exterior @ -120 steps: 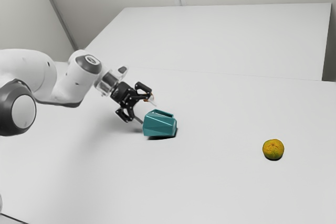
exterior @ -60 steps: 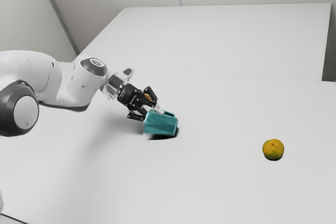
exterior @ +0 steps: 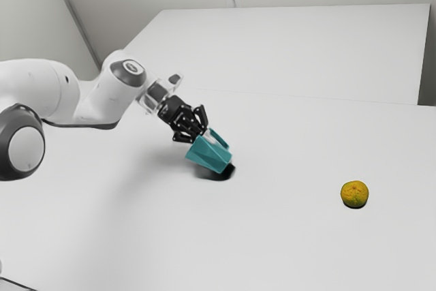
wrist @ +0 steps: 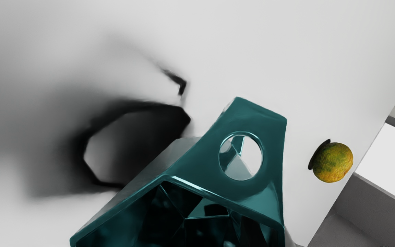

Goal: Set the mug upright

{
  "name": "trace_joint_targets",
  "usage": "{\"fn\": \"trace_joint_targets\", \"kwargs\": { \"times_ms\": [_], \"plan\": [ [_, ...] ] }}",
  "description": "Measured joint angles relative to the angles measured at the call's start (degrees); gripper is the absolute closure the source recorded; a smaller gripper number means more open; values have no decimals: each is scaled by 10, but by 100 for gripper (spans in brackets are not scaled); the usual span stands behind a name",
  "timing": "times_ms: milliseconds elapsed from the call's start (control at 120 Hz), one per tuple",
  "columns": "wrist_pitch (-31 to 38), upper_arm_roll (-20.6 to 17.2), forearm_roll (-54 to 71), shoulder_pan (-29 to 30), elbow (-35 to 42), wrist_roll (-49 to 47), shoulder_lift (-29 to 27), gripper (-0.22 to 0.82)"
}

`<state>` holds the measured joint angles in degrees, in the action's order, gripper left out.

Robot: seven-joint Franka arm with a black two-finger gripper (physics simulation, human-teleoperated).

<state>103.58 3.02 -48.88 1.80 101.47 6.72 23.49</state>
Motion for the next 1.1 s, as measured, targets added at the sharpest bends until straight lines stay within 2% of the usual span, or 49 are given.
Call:
{"fn": "trace_joint_targets", "kwargs": {
  "times_ms": [333,508,742,1100],
  "plan": [
    [51,-8,288,-36,7,-6,-85,78],
    [109,-10,389,-46,83,-17,-141,79],
    [176,-10,451,-47,163,-30,-193,79],
    [196,-11,471,-47,204,-48,-201,79]
  ]
}}
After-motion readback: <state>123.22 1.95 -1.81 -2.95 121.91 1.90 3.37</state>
